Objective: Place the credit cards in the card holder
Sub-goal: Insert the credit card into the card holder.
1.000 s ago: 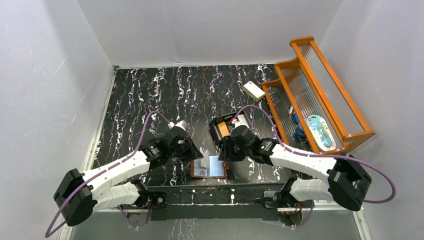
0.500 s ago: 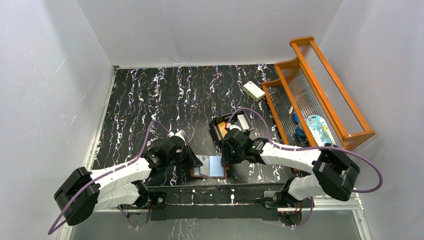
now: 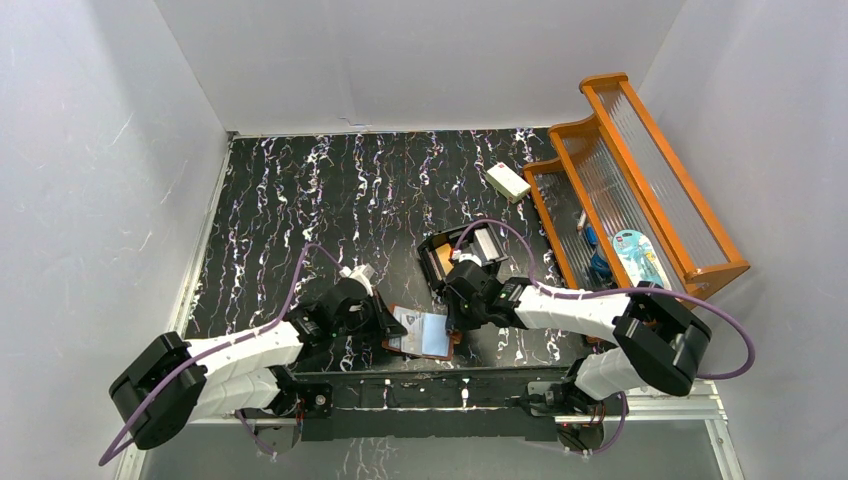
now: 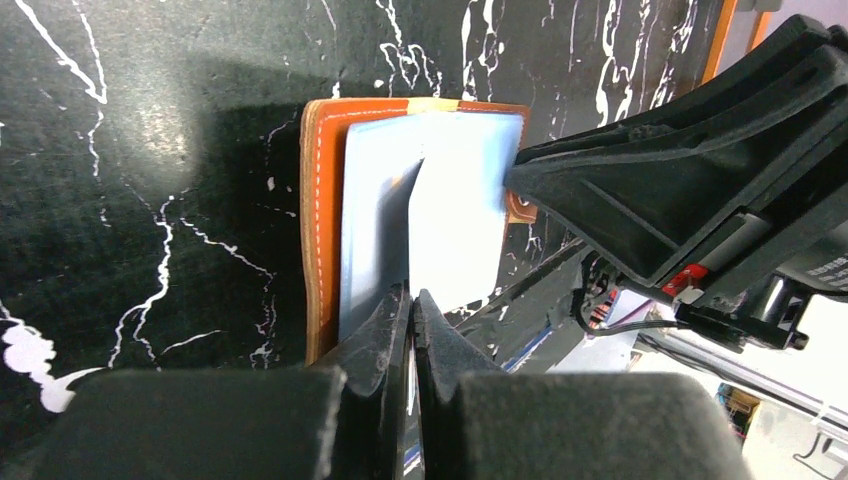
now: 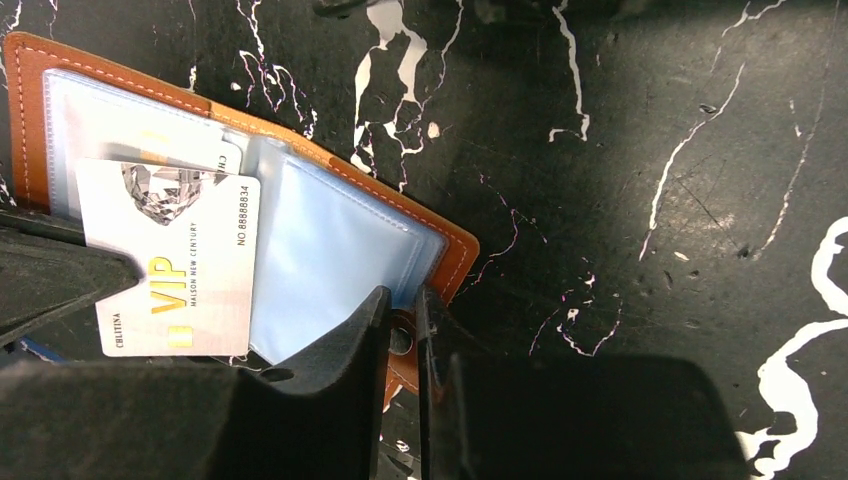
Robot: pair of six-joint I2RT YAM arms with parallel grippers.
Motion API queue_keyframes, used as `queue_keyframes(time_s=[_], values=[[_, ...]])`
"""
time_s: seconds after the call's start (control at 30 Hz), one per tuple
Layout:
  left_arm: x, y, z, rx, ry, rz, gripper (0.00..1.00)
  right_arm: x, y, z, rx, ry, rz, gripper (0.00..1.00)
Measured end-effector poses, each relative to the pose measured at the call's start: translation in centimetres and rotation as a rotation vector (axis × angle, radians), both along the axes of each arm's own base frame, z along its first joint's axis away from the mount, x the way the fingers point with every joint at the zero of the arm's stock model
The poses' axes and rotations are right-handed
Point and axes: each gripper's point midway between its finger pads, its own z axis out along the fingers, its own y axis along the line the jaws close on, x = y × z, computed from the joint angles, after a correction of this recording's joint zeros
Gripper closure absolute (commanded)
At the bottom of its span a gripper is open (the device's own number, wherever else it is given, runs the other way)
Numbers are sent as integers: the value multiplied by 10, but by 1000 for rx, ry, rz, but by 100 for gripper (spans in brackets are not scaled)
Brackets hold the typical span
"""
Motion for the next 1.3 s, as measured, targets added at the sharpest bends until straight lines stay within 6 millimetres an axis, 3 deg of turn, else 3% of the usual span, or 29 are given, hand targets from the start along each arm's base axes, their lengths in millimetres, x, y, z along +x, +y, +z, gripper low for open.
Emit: queue_keyframes(time_s=[0.63,1.3], values=[[8,4,-13,41,-105,-44,100,0,1,-2,1,0,-1,79],[10,2,-14,39,-119,-49,100,2,3,-3,12,-6,-1,80]])
